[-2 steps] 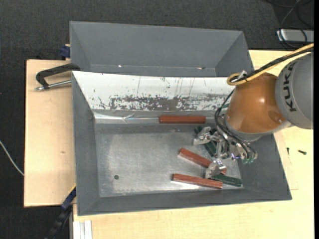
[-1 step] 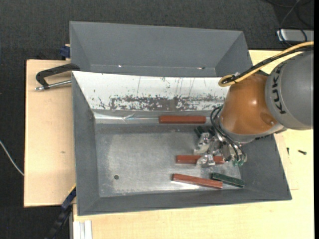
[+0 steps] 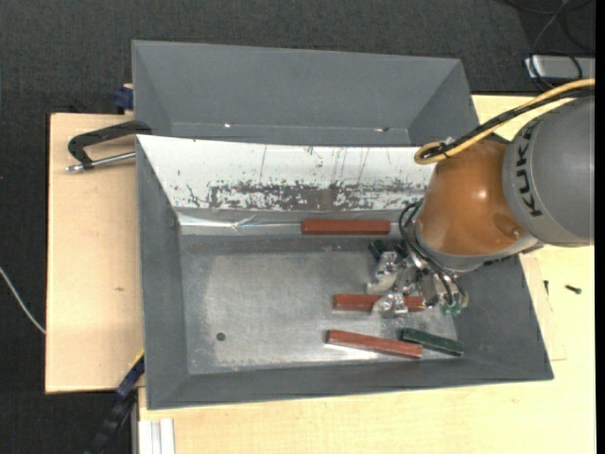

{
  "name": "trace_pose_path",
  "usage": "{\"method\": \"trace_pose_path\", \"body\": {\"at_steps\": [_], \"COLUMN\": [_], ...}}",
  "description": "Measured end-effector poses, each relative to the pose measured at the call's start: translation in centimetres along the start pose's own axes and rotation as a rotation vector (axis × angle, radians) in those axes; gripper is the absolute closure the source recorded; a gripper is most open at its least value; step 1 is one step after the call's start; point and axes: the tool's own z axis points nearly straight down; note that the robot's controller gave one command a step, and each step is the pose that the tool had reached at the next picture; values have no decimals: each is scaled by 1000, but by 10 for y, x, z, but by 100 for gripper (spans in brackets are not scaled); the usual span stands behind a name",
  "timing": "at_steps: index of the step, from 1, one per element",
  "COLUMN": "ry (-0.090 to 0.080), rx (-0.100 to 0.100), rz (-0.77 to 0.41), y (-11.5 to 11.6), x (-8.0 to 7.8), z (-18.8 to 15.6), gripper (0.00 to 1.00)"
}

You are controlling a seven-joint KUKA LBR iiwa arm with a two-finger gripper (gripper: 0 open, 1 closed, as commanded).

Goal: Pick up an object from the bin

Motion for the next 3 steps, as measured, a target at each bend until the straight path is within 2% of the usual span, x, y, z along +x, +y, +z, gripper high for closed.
{"method": "trace_pose_path", "body": {"at_steps": [1, 2, 3], "ry": [-6, -6, -7], "rx": [-7, -7, -7], "rz": [-66, -66, -78], "y": [-4, -4, -3], "x": [-2, -2, -16], "z": [-113, -113, -185], "gripper": [100, 100, 100]}}
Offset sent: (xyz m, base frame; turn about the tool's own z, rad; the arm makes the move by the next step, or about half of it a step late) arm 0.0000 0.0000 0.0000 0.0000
